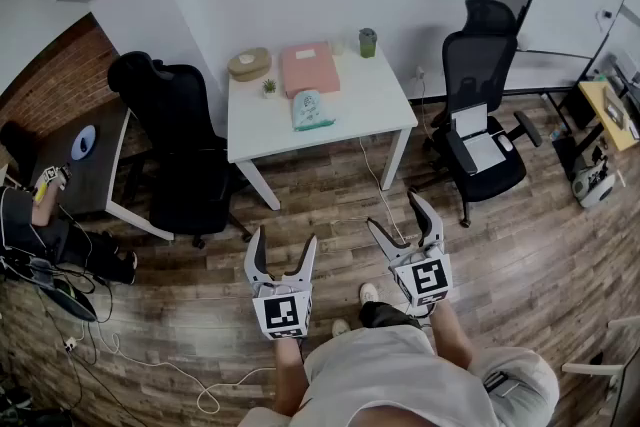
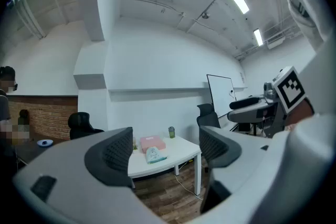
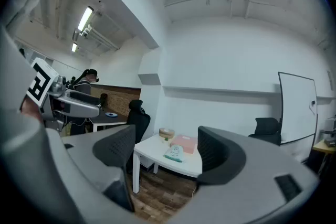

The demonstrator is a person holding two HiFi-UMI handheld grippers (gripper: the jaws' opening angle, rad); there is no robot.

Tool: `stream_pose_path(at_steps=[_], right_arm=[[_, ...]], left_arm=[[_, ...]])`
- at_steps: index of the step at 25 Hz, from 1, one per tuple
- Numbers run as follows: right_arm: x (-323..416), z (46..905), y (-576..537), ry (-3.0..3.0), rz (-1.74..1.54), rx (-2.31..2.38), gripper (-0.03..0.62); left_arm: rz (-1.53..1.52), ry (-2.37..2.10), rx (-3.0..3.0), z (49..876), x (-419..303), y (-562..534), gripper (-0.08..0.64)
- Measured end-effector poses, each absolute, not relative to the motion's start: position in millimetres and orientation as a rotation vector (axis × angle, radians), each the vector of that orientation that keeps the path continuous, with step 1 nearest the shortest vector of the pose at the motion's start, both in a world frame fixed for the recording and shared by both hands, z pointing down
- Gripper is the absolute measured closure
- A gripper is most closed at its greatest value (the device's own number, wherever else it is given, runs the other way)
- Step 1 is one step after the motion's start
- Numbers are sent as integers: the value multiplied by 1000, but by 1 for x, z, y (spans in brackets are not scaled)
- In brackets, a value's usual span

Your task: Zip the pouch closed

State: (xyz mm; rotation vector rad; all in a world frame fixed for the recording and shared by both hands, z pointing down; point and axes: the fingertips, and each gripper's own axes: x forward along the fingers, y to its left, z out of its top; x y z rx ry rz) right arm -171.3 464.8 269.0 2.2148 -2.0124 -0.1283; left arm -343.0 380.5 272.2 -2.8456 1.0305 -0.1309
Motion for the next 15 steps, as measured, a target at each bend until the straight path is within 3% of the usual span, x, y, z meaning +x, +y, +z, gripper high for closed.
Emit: stream_pose_path(at_steps=[15], right_arm=[[-80,264,405,-2146,-122,2159,192]], left_arm=[[-123,1102,-2791,260,-249,335,176]])
